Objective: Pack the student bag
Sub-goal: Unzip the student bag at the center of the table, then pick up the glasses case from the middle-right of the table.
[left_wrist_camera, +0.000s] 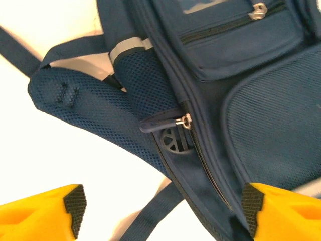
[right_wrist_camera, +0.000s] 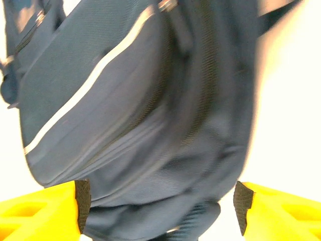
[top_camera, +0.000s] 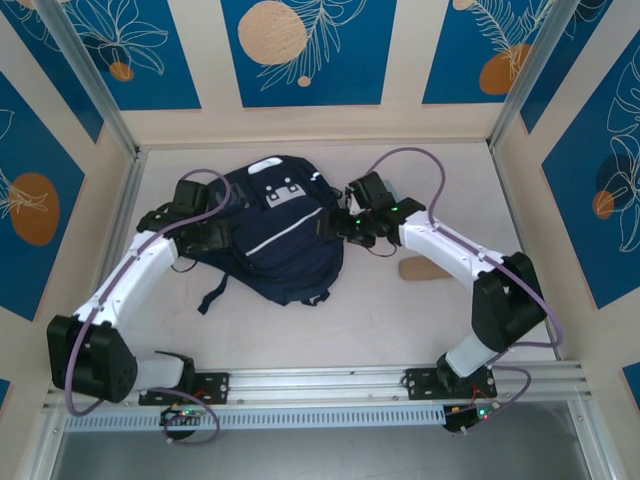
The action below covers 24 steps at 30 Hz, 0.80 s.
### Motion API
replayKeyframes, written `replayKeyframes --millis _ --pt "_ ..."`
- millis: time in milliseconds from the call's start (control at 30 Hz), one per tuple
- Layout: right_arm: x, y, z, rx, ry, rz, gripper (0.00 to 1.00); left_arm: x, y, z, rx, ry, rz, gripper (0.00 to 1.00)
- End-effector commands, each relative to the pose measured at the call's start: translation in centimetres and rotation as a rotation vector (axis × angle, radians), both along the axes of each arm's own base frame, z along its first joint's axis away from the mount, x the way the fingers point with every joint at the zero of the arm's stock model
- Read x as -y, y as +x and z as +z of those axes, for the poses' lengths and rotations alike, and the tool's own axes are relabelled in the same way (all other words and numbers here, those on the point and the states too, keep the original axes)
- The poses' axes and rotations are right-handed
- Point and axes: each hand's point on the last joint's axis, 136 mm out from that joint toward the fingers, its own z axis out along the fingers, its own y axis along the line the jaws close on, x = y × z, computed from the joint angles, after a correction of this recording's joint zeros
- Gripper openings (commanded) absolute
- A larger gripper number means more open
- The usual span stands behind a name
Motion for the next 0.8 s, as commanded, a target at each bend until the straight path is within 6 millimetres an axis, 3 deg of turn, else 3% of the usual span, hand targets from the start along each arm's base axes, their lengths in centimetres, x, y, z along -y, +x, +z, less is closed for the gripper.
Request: replayKeyframes --millis 0,167,300,600,767 --pt "6.8 0.8 -0.2 0.026 -0.24 -0.087 0.79 0.9 -1.2 1.7 0.005 -0.036 -0.077 0.89" --pt "14.3 0.5 -2.3 -0.089 -0.374 -0.296 0.88 1.2 -1.5 2.6 0.048 -0.038 -0.127 1.0" --pt "18.0 -0.8 -4.8 -0.24 -0.336 -0.505 0.96 1.7 -1.3 2.7 0.058 -0.052 -0.158 1.0" --pt "20.9 -3.3 -8.7 -0.39 -0.349 -0.804 0.99 2.2 -1.1 2.2 0.051 -0.066 -0.178 1.0" --pt "21.1 -4.2 -10.1 -0.464 -0.361 -0.893 0.99 2.4 -1.1 1.7 0.042 -0.076 -0.183 1.0"
